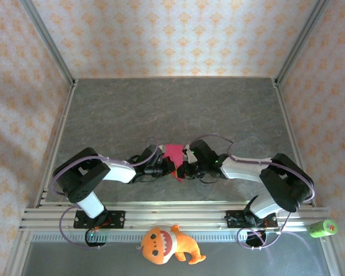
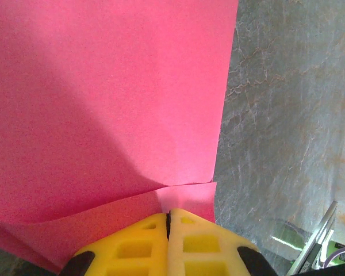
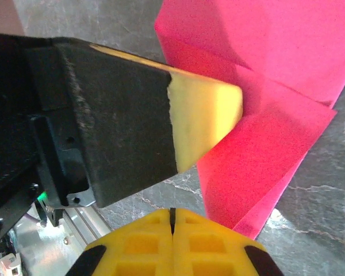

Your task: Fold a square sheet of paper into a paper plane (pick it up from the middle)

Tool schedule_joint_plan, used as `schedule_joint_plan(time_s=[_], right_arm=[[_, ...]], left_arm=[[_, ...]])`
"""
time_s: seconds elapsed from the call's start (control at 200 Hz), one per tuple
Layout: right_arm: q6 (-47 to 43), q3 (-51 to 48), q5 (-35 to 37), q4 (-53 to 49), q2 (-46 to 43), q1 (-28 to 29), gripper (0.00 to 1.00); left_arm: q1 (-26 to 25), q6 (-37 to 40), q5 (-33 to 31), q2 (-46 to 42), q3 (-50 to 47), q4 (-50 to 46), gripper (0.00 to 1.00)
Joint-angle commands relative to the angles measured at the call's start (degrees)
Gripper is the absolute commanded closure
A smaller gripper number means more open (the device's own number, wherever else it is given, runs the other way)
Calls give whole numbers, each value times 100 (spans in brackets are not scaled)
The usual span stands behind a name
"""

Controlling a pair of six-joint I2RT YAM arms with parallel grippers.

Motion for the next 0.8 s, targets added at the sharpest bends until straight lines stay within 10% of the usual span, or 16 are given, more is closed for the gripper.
schedule_joint_plan(time_s=[0.0,0.796], right_arm=[[123,147,10,191,201,95,100],[490,-199,146,294,-350,200,100]], left_arm=[[-43,36,-195,180,-30,-244,100],[-37,119,-207,182,32,-361,100]])
